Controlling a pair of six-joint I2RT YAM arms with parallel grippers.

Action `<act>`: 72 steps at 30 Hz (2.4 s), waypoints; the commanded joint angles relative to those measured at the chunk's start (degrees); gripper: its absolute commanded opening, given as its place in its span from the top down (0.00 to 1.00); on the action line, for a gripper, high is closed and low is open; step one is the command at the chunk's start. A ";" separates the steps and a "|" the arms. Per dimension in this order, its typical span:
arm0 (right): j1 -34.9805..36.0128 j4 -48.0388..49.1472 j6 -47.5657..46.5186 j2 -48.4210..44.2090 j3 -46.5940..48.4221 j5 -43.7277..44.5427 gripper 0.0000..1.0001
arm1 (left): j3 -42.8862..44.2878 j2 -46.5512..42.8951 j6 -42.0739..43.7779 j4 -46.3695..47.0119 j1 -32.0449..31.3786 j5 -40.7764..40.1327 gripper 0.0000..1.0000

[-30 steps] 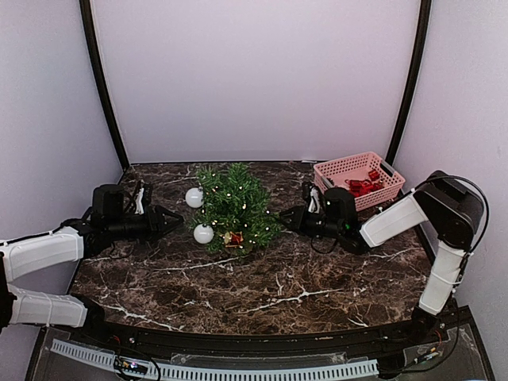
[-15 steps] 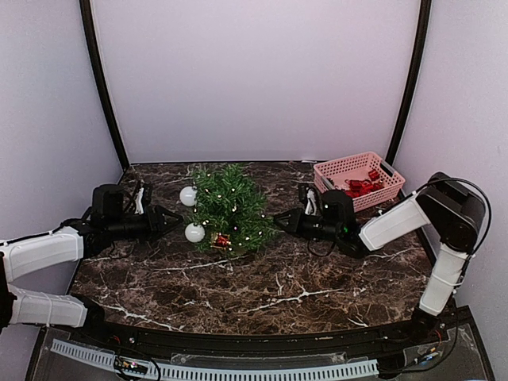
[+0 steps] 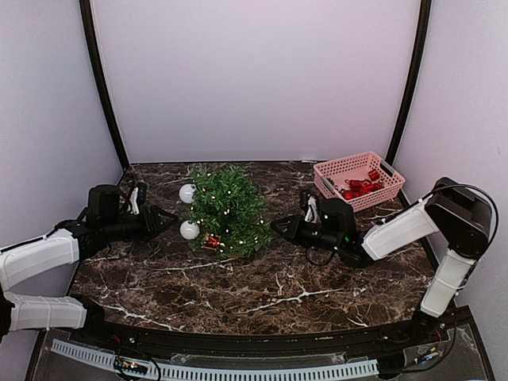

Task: Decorate the small christmas tree
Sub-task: Move the christmas tree to the bin.

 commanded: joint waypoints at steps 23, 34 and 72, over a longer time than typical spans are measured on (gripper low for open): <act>9.89 0.76 7.05 -2.96 -3.35 6.62 0.90 | 0.70 -6.45 3.71 -8.88 1.06 -5.61 0.45; 12.11 1.55 9.01 -1.62 -3.54 7.38 0.90 | 0.80 -7.52 4.08 -9.79 1.14 -6.12 0.45; 15.00 -6.18 9.99 -6.09 -5.01 9.66 0.81 | 5.32 -11.33 10.65 -14.23 1.14 -6.44 0.39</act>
